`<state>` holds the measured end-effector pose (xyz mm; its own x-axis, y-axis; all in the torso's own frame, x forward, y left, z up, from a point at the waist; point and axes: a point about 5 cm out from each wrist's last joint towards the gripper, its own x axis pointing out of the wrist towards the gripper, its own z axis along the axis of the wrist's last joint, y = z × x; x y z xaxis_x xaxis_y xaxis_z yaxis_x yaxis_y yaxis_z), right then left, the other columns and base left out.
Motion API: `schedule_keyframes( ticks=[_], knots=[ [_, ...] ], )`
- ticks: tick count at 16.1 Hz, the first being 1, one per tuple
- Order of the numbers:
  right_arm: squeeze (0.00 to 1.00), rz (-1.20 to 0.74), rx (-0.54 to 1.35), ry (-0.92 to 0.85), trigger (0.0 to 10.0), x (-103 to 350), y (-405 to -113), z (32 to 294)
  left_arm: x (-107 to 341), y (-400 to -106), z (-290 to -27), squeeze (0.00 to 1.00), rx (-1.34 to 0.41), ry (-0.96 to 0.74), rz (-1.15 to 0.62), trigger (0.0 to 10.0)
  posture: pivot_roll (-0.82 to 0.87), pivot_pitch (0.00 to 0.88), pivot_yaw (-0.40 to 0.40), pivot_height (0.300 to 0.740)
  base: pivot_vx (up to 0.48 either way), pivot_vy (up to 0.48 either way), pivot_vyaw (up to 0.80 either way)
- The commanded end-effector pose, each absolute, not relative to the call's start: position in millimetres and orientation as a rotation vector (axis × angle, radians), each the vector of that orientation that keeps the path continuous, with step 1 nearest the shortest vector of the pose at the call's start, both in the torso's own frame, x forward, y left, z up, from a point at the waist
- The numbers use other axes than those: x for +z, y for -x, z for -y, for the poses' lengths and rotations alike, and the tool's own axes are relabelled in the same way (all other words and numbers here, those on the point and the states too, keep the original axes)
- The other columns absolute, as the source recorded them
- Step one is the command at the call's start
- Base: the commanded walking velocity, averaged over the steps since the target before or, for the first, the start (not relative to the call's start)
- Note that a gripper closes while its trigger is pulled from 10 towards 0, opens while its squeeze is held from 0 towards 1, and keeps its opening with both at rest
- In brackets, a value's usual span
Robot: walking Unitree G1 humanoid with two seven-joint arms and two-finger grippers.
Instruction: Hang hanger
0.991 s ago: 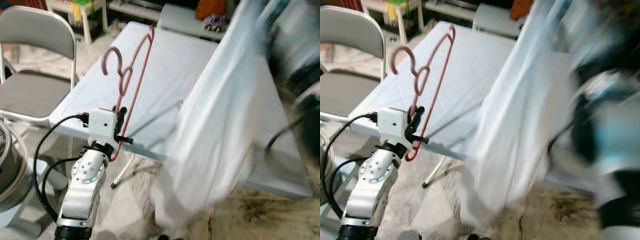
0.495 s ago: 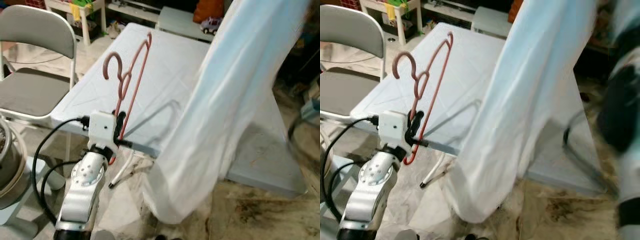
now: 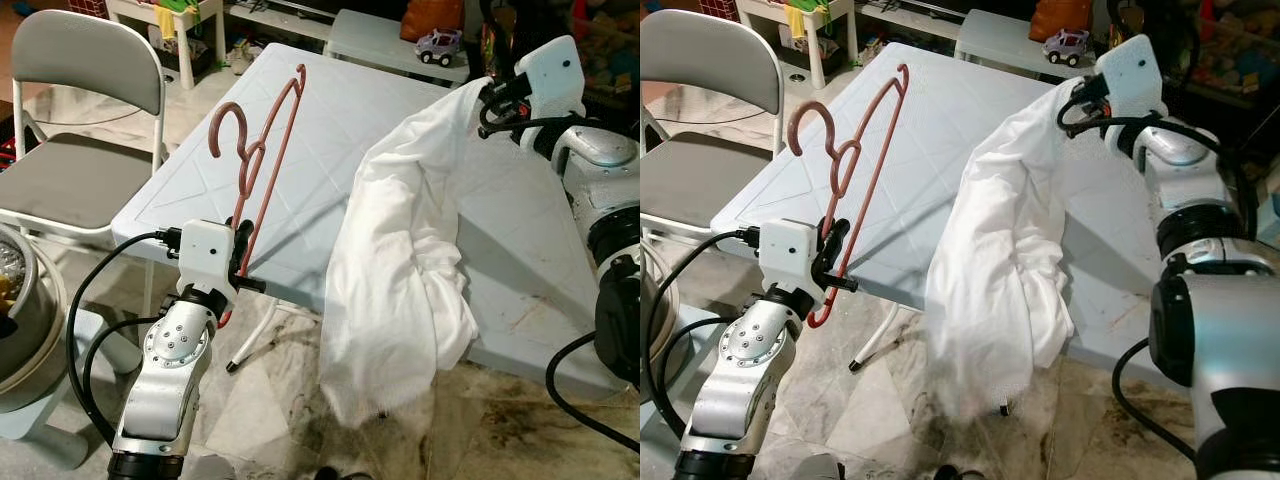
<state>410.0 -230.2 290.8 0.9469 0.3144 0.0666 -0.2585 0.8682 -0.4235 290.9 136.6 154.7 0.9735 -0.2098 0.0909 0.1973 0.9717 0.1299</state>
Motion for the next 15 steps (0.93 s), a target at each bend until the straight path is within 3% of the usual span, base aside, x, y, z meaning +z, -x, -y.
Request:
schedule_keyframes(
  ticks=[1, 3, 4, 10, 15],
  knots=[
    [0.0, 0.043, 0.3, 0.395, 10.0, 276, -407, 242, 130, -289, -134, 0.0, -0.213, -0.117, -0.017, 10.0, 0.33, 0.143, -0.19, 0.74, 0.0, 0.0, 0.0],
    [0.0, -0.02, 0.339, 0.376, 10.0, 256, -405, 241, 130, -290, -133, 0.0, -0.213, -0.112, -0.019, 10.0, 0.33, 0.139, -0.191, 0.74, 0.0, 0.0, 0.0],
    [1.0, -0.034, 0.343, 0.393, 10.0, 250, -404, 241, 129, -290, -133, 0.0, -0.213, -0.112, -0.02, 10.0, 0.33, 0.139, -0.191, 0.74, 0.0, 0.0, 0.0],
    [1.0, -0.035, 0.465, 0.29, 10.0, 225, -391, 234, 130, -294, -132, 0.0, -0.237, -0.116, -0.017, 10.0, 0.32, 0.118, -0.167, 0.74, 0.0, 0.0, 0.0],
    [1.0, -0.081, 0.581, 0.19, 10.0, 199, -352, 237, 130, -303, -125, 0.0, -0.292, -0.125, -0.019, 10.0, 0.29, 0.082, -0.124, 0.74, 0.0, 0.0, 0.0]
  ],
)
